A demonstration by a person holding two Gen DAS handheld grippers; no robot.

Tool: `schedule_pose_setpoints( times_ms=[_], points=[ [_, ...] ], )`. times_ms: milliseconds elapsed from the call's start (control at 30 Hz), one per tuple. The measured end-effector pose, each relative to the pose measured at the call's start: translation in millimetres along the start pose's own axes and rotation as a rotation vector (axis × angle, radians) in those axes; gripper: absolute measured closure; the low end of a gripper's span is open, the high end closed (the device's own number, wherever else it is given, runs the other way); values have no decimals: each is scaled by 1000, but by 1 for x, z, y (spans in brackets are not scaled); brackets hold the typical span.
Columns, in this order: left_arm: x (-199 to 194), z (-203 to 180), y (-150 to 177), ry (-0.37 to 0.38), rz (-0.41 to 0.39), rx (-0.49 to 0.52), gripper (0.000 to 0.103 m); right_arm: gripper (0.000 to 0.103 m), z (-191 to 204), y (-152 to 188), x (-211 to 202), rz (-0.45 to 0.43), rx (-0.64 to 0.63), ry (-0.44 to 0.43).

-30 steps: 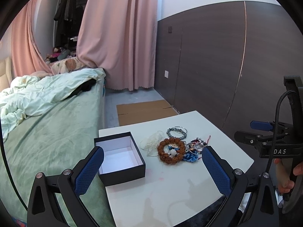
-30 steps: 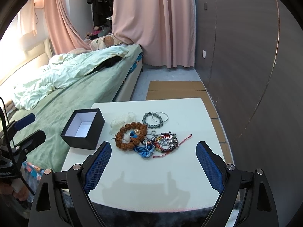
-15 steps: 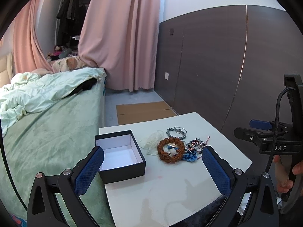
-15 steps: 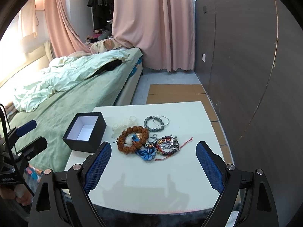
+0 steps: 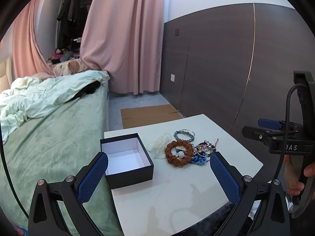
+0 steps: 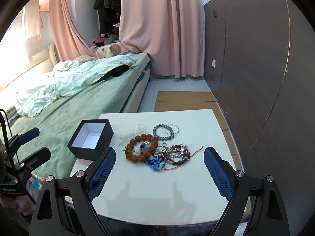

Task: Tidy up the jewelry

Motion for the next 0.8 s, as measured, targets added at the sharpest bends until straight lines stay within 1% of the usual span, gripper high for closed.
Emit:
schedule_pose_setpoints(
  times_ms=[333,433,533,700,800],
  points=[
    [5,5,-3,-13,11,-10,0,12,1,0,3,2,5,-5],
    [7,5,-7,3,6,-31,0,12,1,0,4,8,22,-11],
    [10,6,-13,3,0,-52,0,12,-6,0,10,35,65,-20],
    [24,8,-22,36,1,-130,1,12,-27,1,21,63,151,-25],
    [34,9,-24,40,9,-157,3,12,-41,2,28,80,224,-32]
  ],
)
Point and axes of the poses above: each gripper's, at about its wrist camera, not at the fingertips, and x roughly the way its jaws point, z to its left, y to its underside, the point moved 9 cm from there along x, roughly the way its jaws point, and after that the axes turned 2 degrees about y, right-handed, at the moved point
